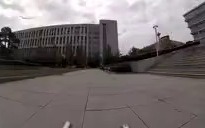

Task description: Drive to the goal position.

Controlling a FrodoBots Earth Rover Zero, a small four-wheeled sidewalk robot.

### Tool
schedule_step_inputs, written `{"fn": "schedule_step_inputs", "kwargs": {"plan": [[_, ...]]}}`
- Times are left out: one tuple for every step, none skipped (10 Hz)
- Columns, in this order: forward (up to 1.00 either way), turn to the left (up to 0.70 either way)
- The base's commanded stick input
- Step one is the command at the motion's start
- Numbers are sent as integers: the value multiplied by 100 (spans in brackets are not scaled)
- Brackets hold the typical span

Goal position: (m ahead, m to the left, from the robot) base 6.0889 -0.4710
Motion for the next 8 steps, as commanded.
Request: {"fn": "schedule_step_inputs", "kwargs": {"plan": [[70,-1],[70,-2],[70,-3],[70,-3],[70,-1],[70,0],[70,0],[70,0]]}}
